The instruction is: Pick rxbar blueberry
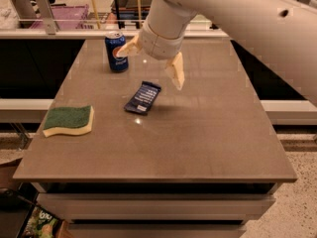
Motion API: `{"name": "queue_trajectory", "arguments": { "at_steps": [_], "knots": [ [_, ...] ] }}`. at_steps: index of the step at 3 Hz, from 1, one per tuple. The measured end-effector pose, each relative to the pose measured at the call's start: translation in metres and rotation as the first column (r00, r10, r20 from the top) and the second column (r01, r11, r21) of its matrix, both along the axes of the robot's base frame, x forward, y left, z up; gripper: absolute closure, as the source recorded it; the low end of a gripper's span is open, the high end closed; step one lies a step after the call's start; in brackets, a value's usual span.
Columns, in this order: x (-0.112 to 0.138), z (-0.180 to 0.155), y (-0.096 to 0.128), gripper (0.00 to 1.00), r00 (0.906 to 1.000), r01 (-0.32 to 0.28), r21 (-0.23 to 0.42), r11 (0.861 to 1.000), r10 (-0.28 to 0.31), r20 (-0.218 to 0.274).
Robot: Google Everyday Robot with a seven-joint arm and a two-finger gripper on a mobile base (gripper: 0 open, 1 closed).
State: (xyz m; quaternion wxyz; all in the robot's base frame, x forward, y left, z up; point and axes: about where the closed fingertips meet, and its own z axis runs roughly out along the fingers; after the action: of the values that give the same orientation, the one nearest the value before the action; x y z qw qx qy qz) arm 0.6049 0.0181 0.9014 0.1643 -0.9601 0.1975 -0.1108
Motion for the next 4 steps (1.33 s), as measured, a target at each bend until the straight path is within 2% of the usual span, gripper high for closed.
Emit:
{"name": "queue_trajectory", "arguments": {
  "at_steps": [2,4],
  "knots": [
    [0.016,-0.044,0.000,0.00,0.9960,-0.037,-0.092,0.995,0.029,-0.085],
    [0.016,-0.069,-0.011,0.00,0.9840,-0.052,-0.171,0.984,0.021,-0.177]
  ]
}}
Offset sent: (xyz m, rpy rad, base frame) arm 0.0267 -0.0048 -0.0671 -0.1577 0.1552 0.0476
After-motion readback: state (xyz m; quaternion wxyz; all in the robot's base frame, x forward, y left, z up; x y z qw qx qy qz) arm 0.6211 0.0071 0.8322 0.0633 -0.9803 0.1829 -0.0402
